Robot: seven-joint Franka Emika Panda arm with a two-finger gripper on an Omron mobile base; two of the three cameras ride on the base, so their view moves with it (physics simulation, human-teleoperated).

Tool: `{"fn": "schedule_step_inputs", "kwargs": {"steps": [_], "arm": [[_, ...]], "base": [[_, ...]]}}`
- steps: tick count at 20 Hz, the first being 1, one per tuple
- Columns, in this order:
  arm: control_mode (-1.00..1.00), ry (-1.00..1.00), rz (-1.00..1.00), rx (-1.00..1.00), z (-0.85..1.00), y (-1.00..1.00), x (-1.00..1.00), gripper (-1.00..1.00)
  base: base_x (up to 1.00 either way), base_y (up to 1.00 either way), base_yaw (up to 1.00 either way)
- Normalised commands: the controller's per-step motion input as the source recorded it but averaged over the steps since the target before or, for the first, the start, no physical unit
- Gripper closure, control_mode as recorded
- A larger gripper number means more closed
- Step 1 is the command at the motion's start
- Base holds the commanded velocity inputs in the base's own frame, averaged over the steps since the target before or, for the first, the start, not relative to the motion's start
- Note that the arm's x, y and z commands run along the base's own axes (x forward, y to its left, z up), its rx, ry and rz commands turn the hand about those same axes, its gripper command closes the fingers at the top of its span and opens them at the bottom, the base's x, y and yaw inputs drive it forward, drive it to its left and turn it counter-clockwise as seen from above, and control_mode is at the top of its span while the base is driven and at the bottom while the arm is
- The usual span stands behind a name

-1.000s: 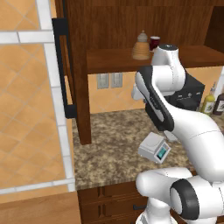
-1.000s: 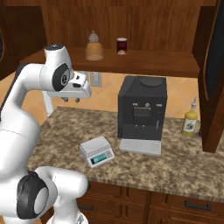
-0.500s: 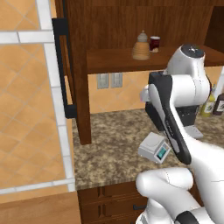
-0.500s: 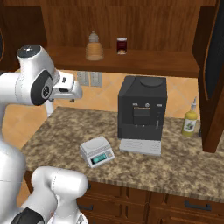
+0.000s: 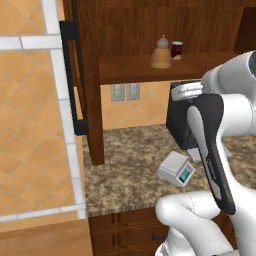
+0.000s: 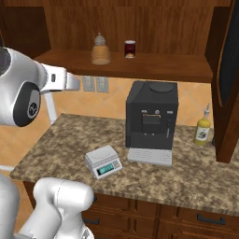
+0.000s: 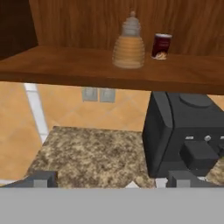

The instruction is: Pick the honey bottle and place it on the digital scale for weighing, and close the cabinet.

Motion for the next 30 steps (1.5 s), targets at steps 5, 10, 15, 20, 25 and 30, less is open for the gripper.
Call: {"fn": "schedule_step_inputs", "kwargs": {"steps": [5,10,15,20,25,30], "arm": [[-1.00,-0.20,0.01,0.03,0.75,-0.07,0.01,-1.00],[-1.00,-0.02,0.05,0.00,0.11,-0.06,0.24,-1.00],[-1.00,0.00,0.00,0.01,0.11,-0.16,0.33,-1.00],[-1.00,0.00,0.00,0.01,0.03,-0.15,0.48,-1.00],[-1.00,0.01,0.00,0.00,0.00,-0.04,0.58,-1.00],[-1.00,0.00,0.00,0.00,0.00,0.00,0.55,-1.00]], "base": [[0.00,0.00,0.00],[0.00,0.00,0.00],[0.00,0.00,0.00],[0.00,0.00,0.00],[0.00,0.00,0.00],[0.00,0.00,0.00]]}}
